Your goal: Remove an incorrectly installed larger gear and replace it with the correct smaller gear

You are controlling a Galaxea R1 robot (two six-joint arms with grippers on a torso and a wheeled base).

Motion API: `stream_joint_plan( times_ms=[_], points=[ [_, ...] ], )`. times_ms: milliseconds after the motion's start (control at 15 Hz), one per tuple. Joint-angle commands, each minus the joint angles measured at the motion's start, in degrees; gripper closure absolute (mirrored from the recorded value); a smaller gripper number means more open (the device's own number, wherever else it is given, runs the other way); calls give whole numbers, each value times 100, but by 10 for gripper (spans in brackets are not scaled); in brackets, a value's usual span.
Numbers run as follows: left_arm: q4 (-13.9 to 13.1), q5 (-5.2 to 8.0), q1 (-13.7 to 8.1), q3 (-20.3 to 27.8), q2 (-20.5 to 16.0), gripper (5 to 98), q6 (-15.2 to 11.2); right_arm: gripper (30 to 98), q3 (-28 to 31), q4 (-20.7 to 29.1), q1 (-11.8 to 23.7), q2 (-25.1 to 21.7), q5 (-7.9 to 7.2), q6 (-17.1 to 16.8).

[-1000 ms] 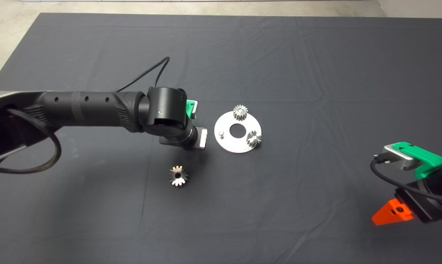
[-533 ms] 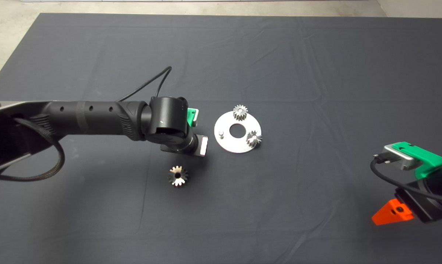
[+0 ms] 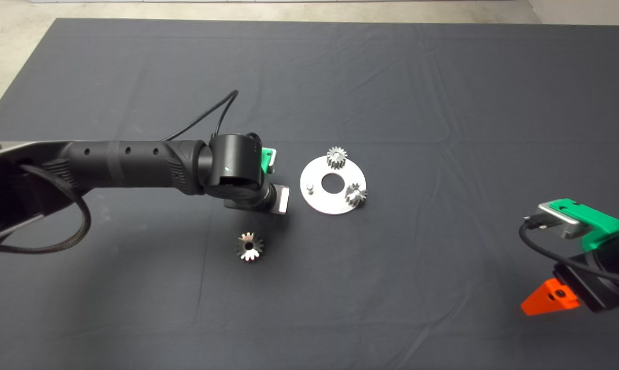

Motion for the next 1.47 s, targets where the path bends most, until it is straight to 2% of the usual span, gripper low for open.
stream_joint_plan(
  times_ms=[0,800,1000,1200,1400],
  points=[
    [204,244,-44,-163,6,529,24,307,40,224,119,-29,-599,-14],
    [204,244,-96,-181,-56,529,28,307,40,233,119,-29,-599,-14],
    [204,296,-105,-137,-47,529,24,307,40,224,119,-29,-590,-14],
    [195,296,-105,-128,-53,529,24,307,40,224,119,-26,-590,-14],
    [195,296,-281,13,-47,529,15,307,40,224,119,-20,-590,-14]
  ],
)
